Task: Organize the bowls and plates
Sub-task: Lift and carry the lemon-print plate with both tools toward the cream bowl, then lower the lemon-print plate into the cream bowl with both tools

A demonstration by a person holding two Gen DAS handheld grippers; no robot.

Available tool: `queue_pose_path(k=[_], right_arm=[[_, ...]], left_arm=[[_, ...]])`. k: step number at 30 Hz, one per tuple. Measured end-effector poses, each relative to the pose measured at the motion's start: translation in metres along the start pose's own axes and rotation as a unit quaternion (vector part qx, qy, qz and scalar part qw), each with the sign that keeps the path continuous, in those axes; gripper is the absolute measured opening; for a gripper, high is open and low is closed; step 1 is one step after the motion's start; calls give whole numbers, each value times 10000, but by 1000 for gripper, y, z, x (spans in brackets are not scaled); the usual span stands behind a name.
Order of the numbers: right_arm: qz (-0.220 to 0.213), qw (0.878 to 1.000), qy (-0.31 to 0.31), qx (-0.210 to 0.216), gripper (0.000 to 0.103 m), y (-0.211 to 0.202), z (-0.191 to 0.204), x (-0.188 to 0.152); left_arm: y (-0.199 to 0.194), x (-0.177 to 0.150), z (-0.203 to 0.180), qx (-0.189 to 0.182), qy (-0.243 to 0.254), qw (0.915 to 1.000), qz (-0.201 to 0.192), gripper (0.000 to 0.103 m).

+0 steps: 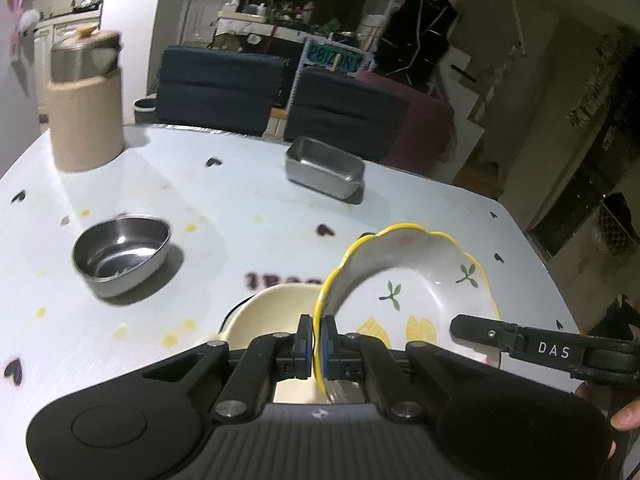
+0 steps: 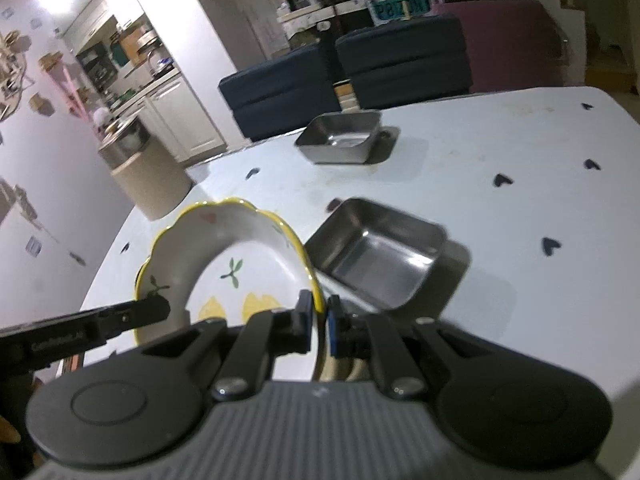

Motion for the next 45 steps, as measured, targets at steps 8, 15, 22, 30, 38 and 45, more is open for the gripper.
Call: queue_pose_path(k=[8,15,22,30,38,45], right_arm=[[230,9993,-297,67,9,1,5,-7],[397,9986,-362,-19,9,10,6,-8],[529,9976,-421,-132,9,31,22,-9],[637,9971,-365,-209,10,47,26,-13],[731,9963,-357,-282,10,54,23,-16],[737,9962,-347,-313,10,57,20,-16]], left_arm=[[0,-12,21,108,17,9998,146,4],[8,-18,29,198,-33,9991,366,4],[17,-23,36,311,-64,9979,563,5],[27,-26,39,354,-33,9970,694,6],[36,-31,37,427,163,9954,844,7],[40,-32,34,433,211,9950,876,7]])
Point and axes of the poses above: each gripper's, at about its wrist camera, not at the fingertips, and y roughly the way its jaws point, z to its left, x to its top, the point moved 7 cm from there along y, roughly the way its jaws point
